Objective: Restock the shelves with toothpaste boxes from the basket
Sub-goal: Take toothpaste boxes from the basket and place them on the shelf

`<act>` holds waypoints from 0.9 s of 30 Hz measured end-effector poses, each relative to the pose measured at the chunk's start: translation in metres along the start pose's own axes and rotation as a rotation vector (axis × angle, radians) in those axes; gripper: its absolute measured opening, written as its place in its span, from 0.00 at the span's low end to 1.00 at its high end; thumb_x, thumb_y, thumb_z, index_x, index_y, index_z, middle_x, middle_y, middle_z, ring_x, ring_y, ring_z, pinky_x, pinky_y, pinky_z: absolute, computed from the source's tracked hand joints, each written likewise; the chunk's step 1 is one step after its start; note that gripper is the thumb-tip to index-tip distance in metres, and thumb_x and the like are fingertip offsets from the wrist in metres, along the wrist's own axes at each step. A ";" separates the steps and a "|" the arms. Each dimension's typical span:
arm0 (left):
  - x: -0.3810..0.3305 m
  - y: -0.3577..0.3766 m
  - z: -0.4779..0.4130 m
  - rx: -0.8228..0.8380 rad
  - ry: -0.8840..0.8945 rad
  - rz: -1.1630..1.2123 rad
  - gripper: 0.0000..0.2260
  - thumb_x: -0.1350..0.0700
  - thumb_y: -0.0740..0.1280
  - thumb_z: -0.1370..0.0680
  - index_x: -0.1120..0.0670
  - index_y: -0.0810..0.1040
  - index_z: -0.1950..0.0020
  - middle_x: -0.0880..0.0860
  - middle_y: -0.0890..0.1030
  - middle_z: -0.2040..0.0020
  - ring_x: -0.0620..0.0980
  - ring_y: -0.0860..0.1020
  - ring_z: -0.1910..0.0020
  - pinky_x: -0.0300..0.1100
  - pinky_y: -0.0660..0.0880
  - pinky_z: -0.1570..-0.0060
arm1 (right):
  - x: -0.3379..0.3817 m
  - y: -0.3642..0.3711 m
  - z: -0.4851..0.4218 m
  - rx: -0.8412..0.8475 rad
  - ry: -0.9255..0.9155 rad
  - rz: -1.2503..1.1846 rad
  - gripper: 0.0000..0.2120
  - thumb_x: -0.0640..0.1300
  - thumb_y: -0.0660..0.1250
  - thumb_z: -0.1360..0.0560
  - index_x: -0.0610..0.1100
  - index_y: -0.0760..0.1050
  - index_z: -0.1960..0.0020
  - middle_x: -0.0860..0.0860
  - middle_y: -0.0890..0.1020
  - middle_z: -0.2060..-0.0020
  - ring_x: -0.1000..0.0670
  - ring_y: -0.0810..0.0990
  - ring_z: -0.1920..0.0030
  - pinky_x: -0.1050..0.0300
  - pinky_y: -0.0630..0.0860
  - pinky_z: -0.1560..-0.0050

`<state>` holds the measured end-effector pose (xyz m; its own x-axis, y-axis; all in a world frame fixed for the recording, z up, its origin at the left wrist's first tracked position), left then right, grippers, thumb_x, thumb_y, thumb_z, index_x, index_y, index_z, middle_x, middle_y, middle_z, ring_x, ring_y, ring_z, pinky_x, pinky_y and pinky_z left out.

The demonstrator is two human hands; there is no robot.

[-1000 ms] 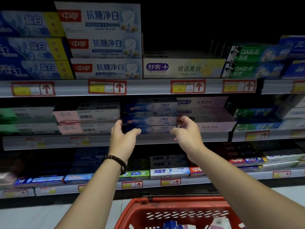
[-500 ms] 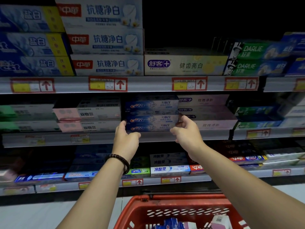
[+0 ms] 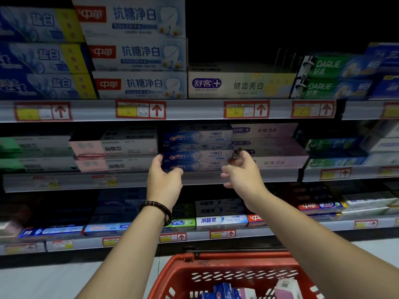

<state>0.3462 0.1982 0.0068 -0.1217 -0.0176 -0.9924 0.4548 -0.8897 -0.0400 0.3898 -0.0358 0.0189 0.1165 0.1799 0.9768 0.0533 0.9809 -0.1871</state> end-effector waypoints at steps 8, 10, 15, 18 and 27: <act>0.004 -0.004 0.008 -0.020 -0.035 -0.036 0.29 0.60 0.70 0.20 0.48 0.66 0.21 0.52 0.73 0.27 0.54 0.79 0.37 0.59 0.79 0.37 | -0.007 -0.006 0.010 -0.012 0.009 0.002 0.29 0.37 0.69 0.18 0.48 0.66 0.21 0.52 0.79 0.35 0.48 0.83 0.41 0.50 0.85 0.51; 0.005 -0.002 0.012 0.007 -0.056 -0.034 0.28 0.61 0.69 0.20 0.48 0.66 0.22 0.52 0.74 0.28 0.54 0.79 0.37 0.59 0.79 0.37 | -0.007 -0.008 0.015 -0.016 0.014 -0.005 0.24 0.40 0.68 0.17 0.48 0.68 0.22 0.53 0.80 0.37 0.48 0.84 0.42 0.47 0.85 0.46; 0.008 0.000 0.023 0.042 -0.097 -0.052 0.25 0.61 0.67 0.18 0.50 0.68 0.22 0.53 0.76 0.32 0.54 0.81 0.41 0.52 0.82 0.44 | -0.004 -0.014 0.026 -0.015 0.002 0.021 0.20 0.44 0.67 0.16 0.49 0.71 0.25 0.56 0.81 0.42 0.50 0.84 0.45 0.41 0.82 0.37; 0.006 0.000 0.032 0.060 -0.098 -0.089 0.23 0.60 0.67 0.18 0.50 0.69 0.24 0.53 0.77 0.33 0.53 0.82 0.46 0.52 0.83 0.45 | 0.000 -0.018 0.032 -0.006 -0.005 0.032 0.19 0.45 0.68 0.16 0.50 0.72 0.26 0.56 0.82 0.43 0.49 0.84 0.44 0.41 0.81 0.36; -0.004 0.011 0.067 0.136 -0.118 -0.136 0.21 0.61 0.67 0.17 0.52 0.69 0.25 0.49 0.79 0.43 0.49 0.81 0.53 0.48 0.82 0.51 | 0.009 -0.032 0.061 0.011 -0.026 0.062 0.17 0.43 0.68 0.17 0.48 0.75 0.29 0.51 0.84 0.46 0.48 0.85 0.47 0.42 0.83 0.38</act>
<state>0.2926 0.1577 0.0178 -0.2797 0.0605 -0.9582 0.3053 -0.9406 -0.1485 0.3287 -0.0611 0.0397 0.0935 0.2421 0.9657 0.0364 0.9685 -0.2463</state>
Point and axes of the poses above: each hand's wrist, its own z-axis away from the middle knuckle, its own y-axis out of the palm, x = y × z, the point moved 8 cm from there along -z, towards the middle knuckle
